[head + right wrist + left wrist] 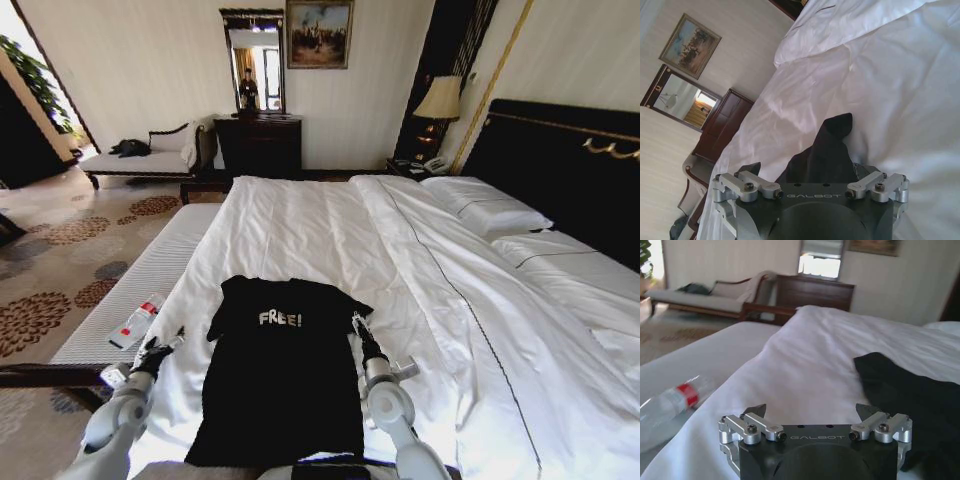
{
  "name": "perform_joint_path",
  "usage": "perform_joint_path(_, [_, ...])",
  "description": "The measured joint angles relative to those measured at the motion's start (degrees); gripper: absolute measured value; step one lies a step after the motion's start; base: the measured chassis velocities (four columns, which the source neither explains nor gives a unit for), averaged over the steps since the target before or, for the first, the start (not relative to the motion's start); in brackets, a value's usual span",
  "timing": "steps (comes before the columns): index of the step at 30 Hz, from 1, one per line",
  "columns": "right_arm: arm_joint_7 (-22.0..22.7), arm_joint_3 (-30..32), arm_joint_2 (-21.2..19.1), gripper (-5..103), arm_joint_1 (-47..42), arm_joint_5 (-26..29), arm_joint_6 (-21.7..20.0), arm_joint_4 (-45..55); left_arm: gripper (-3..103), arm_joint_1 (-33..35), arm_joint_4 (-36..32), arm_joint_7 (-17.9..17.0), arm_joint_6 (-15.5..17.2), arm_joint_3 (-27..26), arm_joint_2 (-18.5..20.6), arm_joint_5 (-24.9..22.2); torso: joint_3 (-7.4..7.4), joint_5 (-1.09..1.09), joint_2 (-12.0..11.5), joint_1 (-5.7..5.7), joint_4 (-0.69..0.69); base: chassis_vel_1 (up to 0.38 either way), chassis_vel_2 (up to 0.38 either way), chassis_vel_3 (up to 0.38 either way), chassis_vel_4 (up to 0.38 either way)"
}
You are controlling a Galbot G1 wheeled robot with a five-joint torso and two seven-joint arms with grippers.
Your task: Fold the clothes on the bed.
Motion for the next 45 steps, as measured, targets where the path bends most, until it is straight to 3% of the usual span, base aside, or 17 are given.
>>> perform_joint_path(6, [0.12,-0.43,0.48,100,0.33,-0.67,-0.06,-0.98,100,0.75,-4.91,2.04,-2.58,4.64,2.55,7.82,0.0,0.01,0.0,0.0,-0.01,0.0,0.0,0.0,0.0])
perform_joint_path(16, [0.72,-2.18,0.44,100,1.69,-0.69,-0.41,-2.48,100,-1.4,-3.3,0.7,-1.15,12.68,7.57,15.6,0.0,-0.01,0.0,0.0,0.0,0.0,0.0,0.0,0.0])
perform_joint_path(21, [0.88,-1.63,0.16,100,1.52,-0.59,-0.41,-2.55,100,-3.97,-0.4,-1.43,0.76,15.49,9.25,16.12,0.0,-0.01,0.0,0.0,-0.01,0.0,0.0,0.0,0.0])
perform_joint_path(29, [1.16,-1.57,0.05,100,1.91,-0.51,-0.41,-3.18,102,-6.76,1.36,-4.18,2.59,17.67,8.88,15.82,0.0,-0.01,0.0,0.0,-0.01,0.0,0.0,0.0,0.0])
perform_joint_path(34, [1.24,-1.76,0.05,100,2.15,-0.45,-0.41,-3.41,90,-8.52,3.0,-6.77,3.73,17.83,7.75,13.96,0.0,-0.01,0.0,0.0,-0.01,0.0,0.0,0.0,0.0])
perform_joint_path(40, [1.25,-1.75,-0.01,100,2.19,-0.42,-0.42,-3.67,100,-11.4,6.21,-10.41,4.36,16.88,5.94,10.95,0.0,-0.01,0.0,0.0,-0.01,0.0,0.0,0.0,0.0])
perform_joint_path(45, [1.25,-1.53,-0.27,100,2.13,-0.39,-0.38,-3.85,100,-13.27,7.31,-13.84,4.7,14.69,4.44,7.25,0.0,0.0,0.0,0.0,-0.01,0.0,0.0,0.0,0.0])
